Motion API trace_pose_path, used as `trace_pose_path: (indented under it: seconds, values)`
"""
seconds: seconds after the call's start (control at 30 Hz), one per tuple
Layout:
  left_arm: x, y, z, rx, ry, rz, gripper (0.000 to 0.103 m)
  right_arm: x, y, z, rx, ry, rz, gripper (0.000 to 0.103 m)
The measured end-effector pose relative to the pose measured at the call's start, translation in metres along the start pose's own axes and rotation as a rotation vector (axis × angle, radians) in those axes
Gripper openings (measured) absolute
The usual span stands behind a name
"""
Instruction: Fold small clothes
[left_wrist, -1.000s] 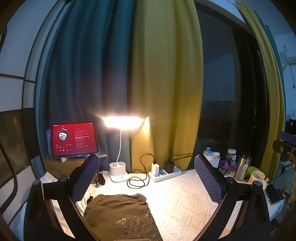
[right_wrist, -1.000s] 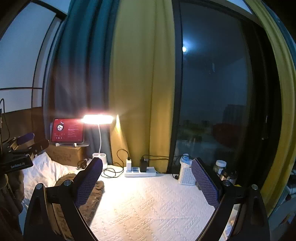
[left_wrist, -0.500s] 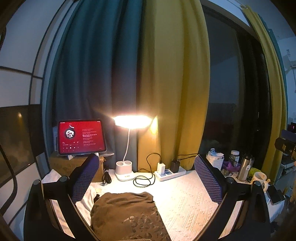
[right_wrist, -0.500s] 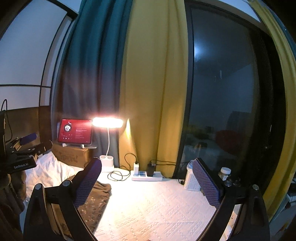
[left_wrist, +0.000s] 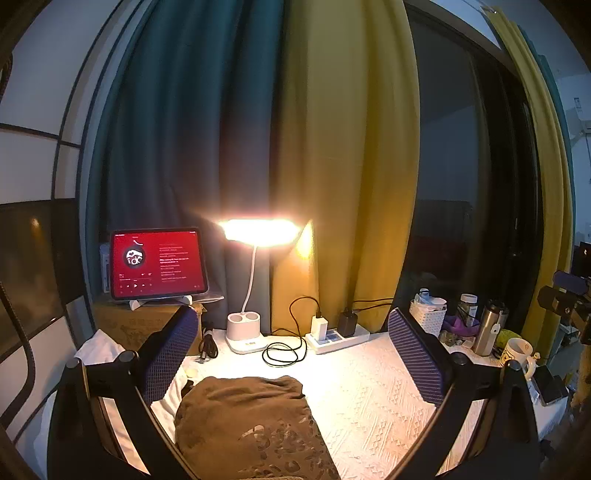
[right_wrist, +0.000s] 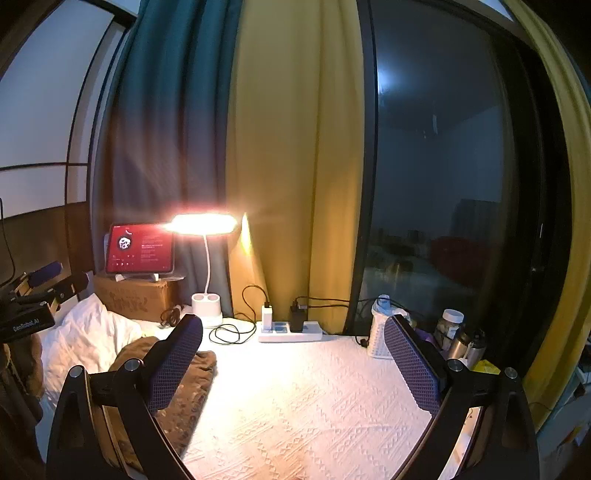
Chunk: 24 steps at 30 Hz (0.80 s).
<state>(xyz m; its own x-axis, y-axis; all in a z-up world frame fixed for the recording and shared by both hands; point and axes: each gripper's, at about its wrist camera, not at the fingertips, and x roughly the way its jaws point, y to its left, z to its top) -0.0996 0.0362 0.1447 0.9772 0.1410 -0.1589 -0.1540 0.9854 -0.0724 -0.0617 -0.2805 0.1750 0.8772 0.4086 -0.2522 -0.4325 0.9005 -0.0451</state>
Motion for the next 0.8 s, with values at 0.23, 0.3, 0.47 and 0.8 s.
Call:
trace_pose_path:
  seconds: [0.23,0.3,0.47,0.8]
  values:
    - [-0.0003,-0.0024,-0.0014,0.001,0.003,0.0,0.101,-0.0004,0.0014,-0.001,0.0,0.004,-0.002,0.099]
    - [-0.0003,-0.0024,-0.0015,0.001,0.003,-0.001,0.101,-0.0003,0.0017,-0.0018,-0.001,0.005,-0.003,0.099]
    - [-0.0005,-0.0032,-0.0024,0.003,0.006,-0.002,0.101,-0.0002,0.0018,-0.0019,0.001,0.006,-0.003,0.099]
    - [0.0004,-0.0048,-0.0036,0.007,0.012,-0.003,0.101,-0.0003,0.0005,-0.0066,0.003,0.013,-0.004,0.099]
